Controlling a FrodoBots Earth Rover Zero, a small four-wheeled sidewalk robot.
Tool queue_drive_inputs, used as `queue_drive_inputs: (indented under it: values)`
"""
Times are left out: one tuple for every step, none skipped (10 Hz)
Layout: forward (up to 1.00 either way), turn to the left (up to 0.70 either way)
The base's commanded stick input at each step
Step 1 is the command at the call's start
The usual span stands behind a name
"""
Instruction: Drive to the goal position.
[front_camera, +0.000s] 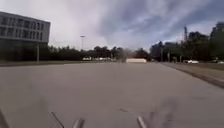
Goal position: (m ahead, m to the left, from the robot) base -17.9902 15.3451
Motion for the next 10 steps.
queue_drive_inputs:
  values:
    - [-1.00,-0.25]
    - [-1.00,-0.27]
    - [-1.00,-0.27]
    - [-1.00,-0.27]
    - [-1.00,-0.27]
    - [-1.00,-0.27]
    - [-1.00,-0.27]
    - [-1.00,-0.27]
    - [-1.00,-0.27]
    - [-1.00,-0.27]
